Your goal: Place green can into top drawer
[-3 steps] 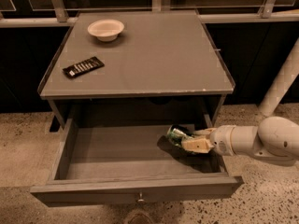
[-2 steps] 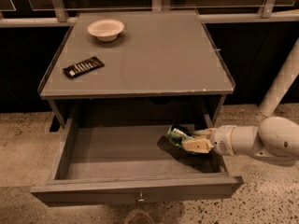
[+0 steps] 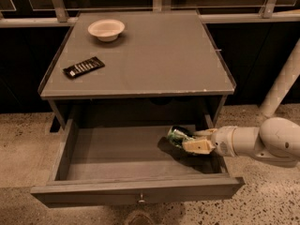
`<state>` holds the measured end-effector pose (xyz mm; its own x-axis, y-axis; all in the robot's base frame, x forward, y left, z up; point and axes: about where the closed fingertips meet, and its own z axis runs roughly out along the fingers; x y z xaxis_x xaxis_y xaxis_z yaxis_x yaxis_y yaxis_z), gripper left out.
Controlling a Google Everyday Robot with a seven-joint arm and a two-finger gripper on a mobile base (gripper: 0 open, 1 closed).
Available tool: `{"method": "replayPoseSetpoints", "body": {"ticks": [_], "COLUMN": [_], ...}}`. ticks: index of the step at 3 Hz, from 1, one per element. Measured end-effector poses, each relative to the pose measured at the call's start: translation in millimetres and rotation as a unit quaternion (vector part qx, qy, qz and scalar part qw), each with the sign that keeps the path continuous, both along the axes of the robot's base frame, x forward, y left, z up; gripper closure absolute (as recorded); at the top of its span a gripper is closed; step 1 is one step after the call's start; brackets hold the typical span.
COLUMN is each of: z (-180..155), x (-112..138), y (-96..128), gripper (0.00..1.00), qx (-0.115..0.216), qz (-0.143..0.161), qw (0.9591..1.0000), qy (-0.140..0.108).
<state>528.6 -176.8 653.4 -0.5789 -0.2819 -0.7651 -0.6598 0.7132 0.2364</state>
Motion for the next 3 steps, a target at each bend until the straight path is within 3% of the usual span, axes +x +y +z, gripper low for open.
{"method": "replayPoseSetpoints", "body": {"ticks": [1,2,3], "z": [0.0,0.0,0.0], "x": [0.0,0.0,0.0], "y": [0.0,0.1,0.1], "gripper": [0.13,0.0,0.0], "qx": [0.0,0.0,0.0], "qz": [0.0,0.0,0.0], "qw": [1.0,1.0,1.0], "qy": [0.0,0.0,0.0]}}
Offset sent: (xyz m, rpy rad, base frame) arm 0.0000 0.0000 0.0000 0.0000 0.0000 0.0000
